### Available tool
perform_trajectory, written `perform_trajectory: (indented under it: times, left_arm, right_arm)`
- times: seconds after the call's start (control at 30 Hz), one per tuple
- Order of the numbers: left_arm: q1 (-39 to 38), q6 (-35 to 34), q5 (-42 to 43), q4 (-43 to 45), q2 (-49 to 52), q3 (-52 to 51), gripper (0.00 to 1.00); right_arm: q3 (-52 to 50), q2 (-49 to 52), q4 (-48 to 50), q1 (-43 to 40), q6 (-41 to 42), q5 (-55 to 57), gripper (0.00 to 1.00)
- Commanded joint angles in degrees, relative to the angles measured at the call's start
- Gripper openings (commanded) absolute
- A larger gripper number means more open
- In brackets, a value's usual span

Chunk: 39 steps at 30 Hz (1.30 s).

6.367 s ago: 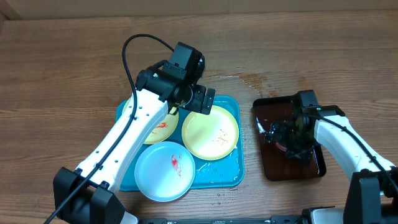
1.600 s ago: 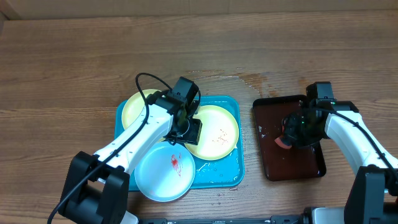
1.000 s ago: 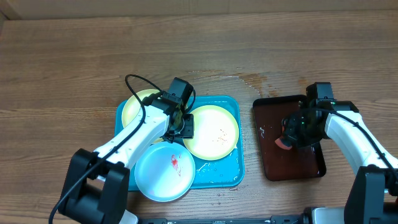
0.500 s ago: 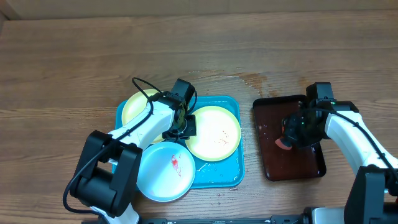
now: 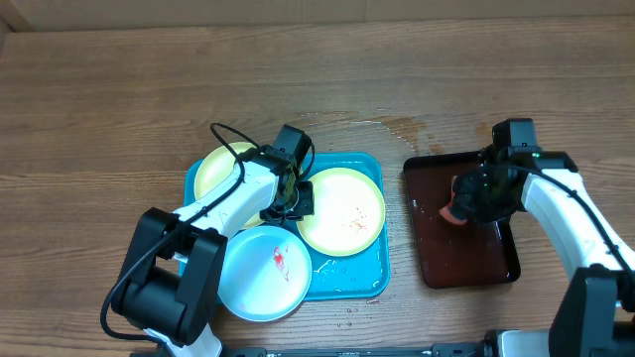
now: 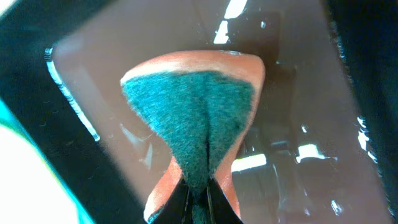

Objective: Clean dirty plates on tray and stack at the side
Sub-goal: 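Carry the sponge with the right gripper onto the yellow plate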

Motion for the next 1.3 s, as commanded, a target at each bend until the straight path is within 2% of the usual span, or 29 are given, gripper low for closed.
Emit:
perform_trajectory:
  times: [0.0,0.37,0.8,1.17,1.27]
  left_arm:
    - [-0.26,-0.59,-0.39,0.85,2.21,-0.83,0.04]
    - [-0.26,-0.59,-0.37,0.37,2.21,-0.83,0.04]
    - [-0.26,-0.59,-0.39,0.46,2.21,-0.83,0.04]
    - [-0.26,-0.52,-0.39,1.09,2.21,-0.83,0.04]
    - [-0.26,-0.11,-0.39,1.31,2.21,-0.83,0.04]
  right_arm:
    - [-4.52,2.34,2.89,0.17,0.5,-0.11,0.04]
    - [-7.98,7.15,8.07,0.17,-0.46,-0.76,0.04]
    - [11.5,-3.89,-12.85,0.17,-1.31,-1.14,0.04]
    - [12.98,-12.04,-21.09,0.17,-1.27,3.96,0.04]
    - [12.63,-12.0,-20.79,0.39,-8.39,-2.58,0.04]
